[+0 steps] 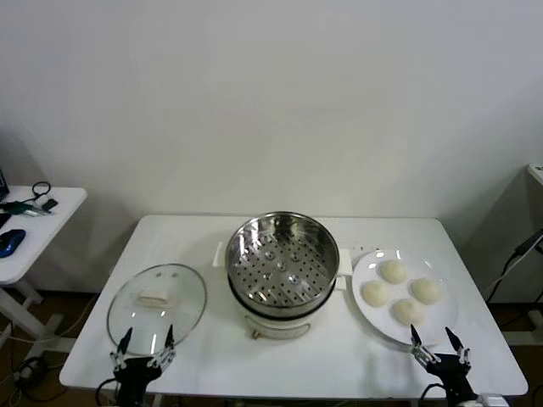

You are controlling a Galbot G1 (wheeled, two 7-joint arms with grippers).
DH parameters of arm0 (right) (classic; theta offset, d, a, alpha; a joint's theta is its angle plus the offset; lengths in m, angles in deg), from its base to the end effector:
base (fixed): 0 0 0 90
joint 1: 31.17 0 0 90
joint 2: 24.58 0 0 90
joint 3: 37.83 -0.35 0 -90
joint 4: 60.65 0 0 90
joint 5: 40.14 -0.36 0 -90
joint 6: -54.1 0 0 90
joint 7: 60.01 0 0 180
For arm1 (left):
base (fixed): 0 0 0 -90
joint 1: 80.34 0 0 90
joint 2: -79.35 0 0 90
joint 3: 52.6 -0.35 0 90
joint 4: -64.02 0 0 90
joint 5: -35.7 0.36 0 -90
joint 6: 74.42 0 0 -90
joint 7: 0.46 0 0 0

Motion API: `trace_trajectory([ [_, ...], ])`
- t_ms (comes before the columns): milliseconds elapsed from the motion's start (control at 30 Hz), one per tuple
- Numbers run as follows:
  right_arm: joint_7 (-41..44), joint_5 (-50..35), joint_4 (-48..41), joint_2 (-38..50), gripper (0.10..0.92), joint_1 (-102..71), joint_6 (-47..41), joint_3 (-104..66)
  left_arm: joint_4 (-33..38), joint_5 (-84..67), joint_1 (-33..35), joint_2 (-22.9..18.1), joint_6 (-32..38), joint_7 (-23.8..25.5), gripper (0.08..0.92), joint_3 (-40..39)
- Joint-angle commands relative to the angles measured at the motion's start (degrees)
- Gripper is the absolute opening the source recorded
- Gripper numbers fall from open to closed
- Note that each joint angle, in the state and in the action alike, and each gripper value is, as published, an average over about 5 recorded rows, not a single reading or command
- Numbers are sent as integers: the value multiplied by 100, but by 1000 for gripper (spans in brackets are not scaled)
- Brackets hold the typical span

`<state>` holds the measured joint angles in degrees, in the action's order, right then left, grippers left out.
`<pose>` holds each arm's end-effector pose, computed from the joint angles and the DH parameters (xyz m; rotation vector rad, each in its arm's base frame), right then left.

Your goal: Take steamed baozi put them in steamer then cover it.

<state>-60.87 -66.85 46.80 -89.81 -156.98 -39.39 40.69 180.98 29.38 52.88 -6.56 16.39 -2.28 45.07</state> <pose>0.1611 -0.1635 -0.3519 -0.0867 -2.8143 0.0181 0.1062 0.0560 -0.3513 0.1670 -2.8770 -0.0447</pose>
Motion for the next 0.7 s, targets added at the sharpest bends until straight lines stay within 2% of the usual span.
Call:
trace_trajectory([
  [33, -43, 98, -182, 890, 823, 1552, -1300, -80, -4, 10, 7, 54, 6, -4, 823, -54],
  [167, 276, 459, -829, 1746, 823, 2968, -1603, 676, 33, 15, 21, 66, 18, -4, 823, -64],
  [300, 1205, 1051, -1592, 2825, 823, 4593, -1693, 2335, 51, 23, 27, 89, 26, -1, 823, -75],
  [400, 2597, 1503, -2044, 3633, 823, 5779, -1448, 3853, 55, 26, 33, 91, 29, -1, 823, -67],
  [567, 5549, 2492, -2927, 4568, 823, 8008, -16, 6292, 52, 37, 59, 87, 42, 2, 823, -41],
  [700, 6891, 2893, -3669, 4659, 823, 9974, 951, 8250, 13, 52, 55, 67, 56, 8, 823, -32],
])
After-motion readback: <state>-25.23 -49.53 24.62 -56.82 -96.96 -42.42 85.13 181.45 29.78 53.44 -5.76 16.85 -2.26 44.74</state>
